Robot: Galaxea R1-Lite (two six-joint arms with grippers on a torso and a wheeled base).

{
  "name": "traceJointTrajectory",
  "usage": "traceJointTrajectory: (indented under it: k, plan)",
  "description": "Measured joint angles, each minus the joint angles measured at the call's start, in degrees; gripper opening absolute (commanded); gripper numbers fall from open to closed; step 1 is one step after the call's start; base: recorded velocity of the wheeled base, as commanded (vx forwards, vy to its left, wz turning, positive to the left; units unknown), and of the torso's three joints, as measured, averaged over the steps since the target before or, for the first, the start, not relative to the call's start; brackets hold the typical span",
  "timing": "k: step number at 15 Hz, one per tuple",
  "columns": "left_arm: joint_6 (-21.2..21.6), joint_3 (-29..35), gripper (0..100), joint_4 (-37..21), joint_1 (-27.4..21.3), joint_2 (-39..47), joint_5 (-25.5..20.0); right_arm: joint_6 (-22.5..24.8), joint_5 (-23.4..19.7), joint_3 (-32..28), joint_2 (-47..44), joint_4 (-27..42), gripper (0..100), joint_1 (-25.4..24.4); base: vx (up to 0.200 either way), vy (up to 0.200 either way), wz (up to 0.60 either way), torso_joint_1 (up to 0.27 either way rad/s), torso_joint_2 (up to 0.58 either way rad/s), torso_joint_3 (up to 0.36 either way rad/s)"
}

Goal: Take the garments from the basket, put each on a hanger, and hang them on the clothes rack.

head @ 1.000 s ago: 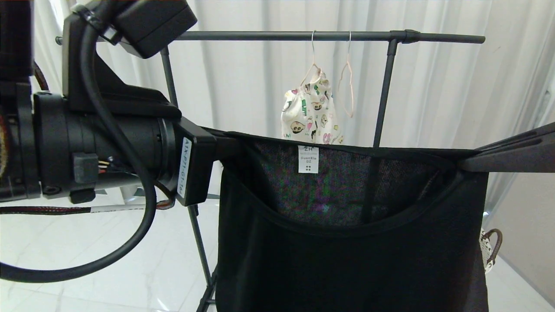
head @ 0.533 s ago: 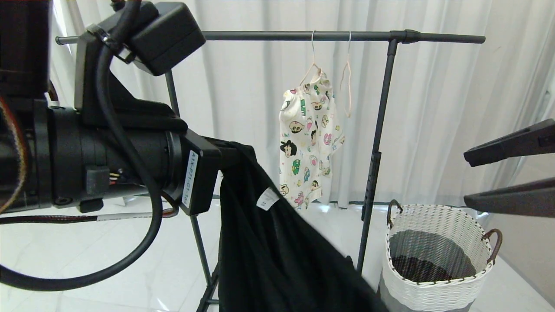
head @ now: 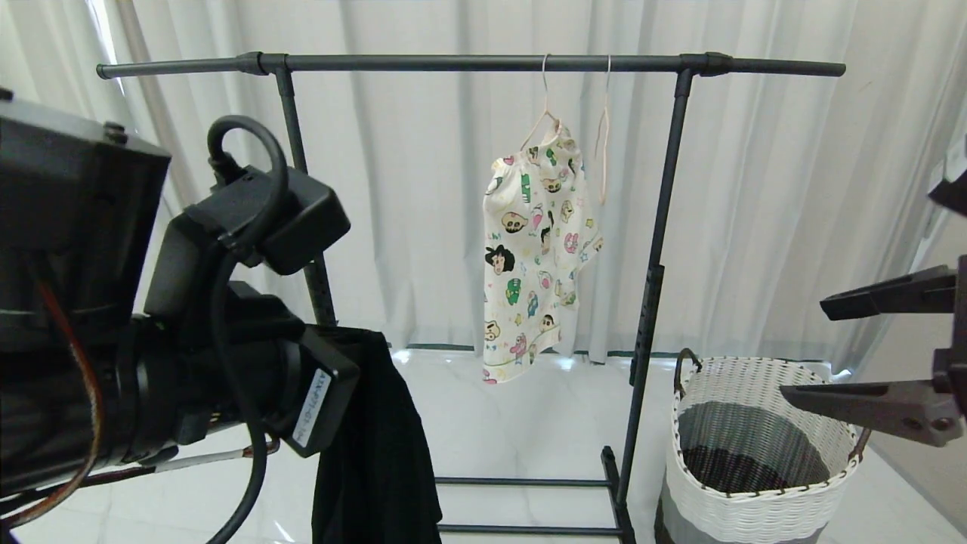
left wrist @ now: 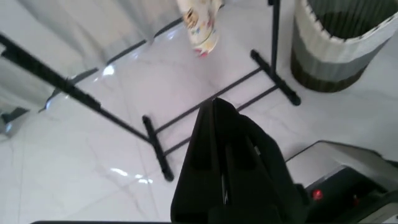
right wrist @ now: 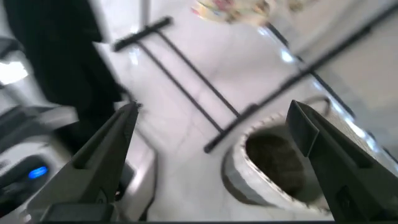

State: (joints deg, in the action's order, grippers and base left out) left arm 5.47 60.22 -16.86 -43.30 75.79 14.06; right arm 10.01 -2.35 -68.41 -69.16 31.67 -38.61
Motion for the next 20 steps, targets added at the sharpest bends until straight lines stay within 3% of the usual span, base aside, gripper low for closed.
traceJointTrajectory:
  k: [4,7,10,14,17,20]
  plan:
    - [0.1,-6.9,0,0.0,4.0,-5.8,-0.1,0.4,9.5,21.0,4.2,-21.2,100,5.3,0.000,0.000,0.00,0.000,0.00,0.000]
    - [0.3,-10.1,0,0.0,7.8,-8.6,0.0,0.7,11.8,30.7,8.7,-27.0,100,7.4,0.000,0.000,0.00,0.000,0.00,0.000]
    - [0.4,-12.3,0,0.0,14.3,-9.9,0.1,2.4,11.9,34.2,11.4,-27.1,100,11.3,0.000,0.000,0.00,0.000,0.00,0.000]
    - [0.4,-13.9,0,-0.1,25.4,-11.2,0.1,2.0,9.2,35.1,12.4,-27.3,100,21.8,0.000,0.000,0.00,0.015,-0.05,-0.037]
    - [0.2,-16.0,0,0.3,27.7,-11.7,0.2,0.0,6.1,34.7,12.2,-27.3,100,27.4,0.000,0.000,0.00,0.105,-0.31,-0.247]
    - [0.2,-16.6,0,3.2,28.0,-11.7,0.3,-0.2,5.1,33.5,12.0,-27.4,100,28.9,0.000,0.000,0.00,0.178,-0.48,-0.277]
